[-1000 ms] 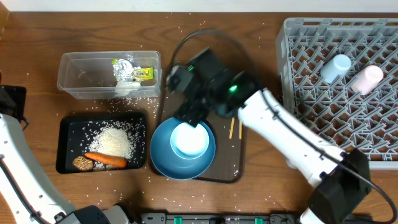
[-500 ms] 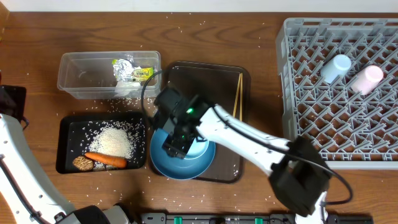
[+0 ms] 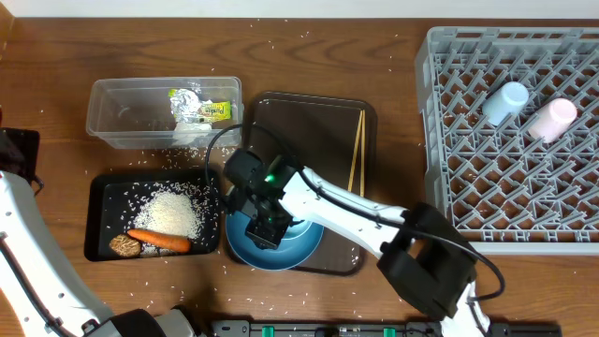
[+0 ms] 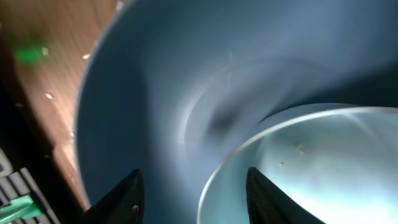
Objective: Sort waste into correct bins and load items into the dishwasher rack
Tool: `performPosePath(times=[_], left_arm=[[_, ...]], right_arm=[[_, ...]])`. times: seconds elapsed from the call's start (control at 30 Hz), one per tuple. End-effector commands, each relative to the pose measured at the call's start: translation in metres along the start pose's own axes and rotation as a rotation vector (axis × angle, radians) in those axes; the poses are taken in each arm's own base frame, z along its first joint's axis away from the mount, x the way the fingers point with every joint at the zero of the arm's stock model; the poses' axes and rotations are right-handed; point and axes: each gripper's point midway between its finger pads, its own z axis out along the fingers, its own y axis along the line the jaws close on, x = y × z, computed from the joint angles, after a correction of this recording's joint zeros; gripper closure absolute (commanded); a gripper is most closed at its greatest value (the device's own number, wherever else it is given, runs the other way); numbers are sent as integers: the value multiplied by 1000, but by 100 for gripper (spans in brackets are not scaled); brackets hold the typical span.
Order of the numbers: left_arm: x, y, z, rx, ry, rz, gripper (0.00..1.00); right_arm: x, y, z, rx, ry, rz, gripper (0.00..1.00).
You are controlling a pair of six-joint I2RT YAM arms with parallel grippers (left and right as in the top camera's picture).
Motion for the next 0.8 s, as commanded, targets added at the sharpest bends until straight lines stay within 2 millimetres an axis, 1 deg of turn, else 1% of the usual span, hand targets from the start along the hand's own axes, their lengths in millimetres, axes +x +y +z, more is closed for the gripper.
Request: performPosePath(times=[0.0,0.13,0.2,0.23,0.27,0.43,0.5,0.6,0.7,0.77], left_arm=[[-1,0,0,-1,1,-2,2],[-1,0,0,-1,1,-2,2],[-1,0,0,-1,1,-2,2],[-1,0,0,-1,1,-2,2],[-1,0,0,-1,1,-2,2],[-1,0,0,-1,1,-2,2],[-1,0,0,-1,1,-2,2],[-1,0,0,-1,1,-2,2],[-1,0,0,-1,1,-2,2],[-1,0,0,-1,1,-2,2]], right_arm=[[8,-4,16,10,50,15,59],[8,-5,18,10,51,14,72],[7,-5,18,10,49,14,85],[7,-5,18,10,48,19,93],[7,-5,18,11,46,30,98],[-2,-9,9,15,17,69,99],[-8,-9,-1,12,-5,76,99],[-18,-10,-24,10,-54,84,99],[-26,-17,-56,22,-123,116,99],[-29,-26,-79,31,-177,169,99]])
